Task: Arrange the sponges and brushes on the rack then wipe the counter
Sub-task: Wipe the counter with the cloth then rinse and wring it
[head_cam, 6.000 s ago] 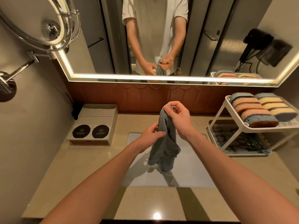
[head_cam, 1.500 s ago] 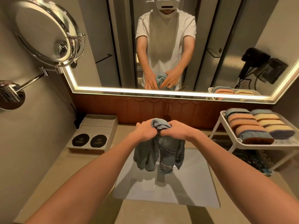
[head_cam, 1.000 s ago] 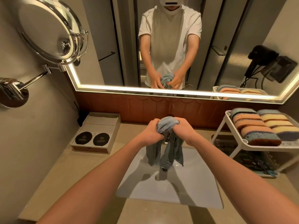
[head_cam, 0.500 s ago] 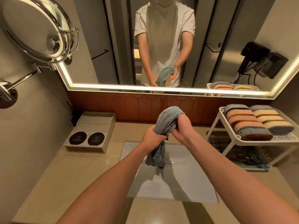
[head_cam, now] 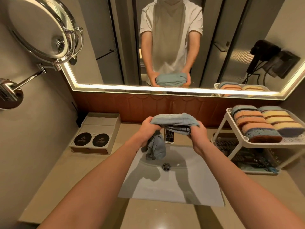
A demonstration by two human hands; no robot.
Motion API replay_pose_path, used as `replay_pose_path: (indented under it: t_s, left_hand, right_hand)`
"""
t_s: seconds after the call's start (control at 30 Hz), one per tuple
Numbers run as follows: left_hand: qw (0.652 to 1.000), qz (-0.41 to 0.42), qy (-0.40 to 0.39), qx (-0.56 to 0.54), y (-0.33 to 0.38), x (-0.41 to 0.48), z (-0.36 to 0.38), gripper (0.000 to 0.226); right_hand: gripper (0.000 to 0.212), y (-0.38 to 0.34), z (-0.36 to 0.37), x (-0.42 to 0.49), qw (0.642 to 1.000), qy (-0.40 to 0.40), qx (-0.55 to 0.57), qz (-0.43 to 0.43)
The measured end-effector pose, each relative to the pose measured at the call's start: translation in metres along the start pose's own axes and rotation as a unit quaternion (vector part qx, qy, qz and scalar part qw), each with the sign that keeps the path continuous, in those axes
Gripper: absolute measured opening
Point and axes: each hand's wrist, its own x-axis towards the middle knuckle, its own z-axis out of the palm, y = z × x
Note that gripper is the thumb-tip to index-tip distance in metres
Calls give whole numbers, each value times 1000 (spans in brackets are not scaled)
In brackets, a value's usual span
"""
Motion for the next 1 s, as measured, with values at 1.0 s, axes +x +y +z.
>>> replay_pose_path:
  t_s: [1.0]
  left_hand:
    - [994,61,-56,-75,-8,-31,20,55]
  right_hand:
    - [21,28,42,-27,993,-120,10,-9]
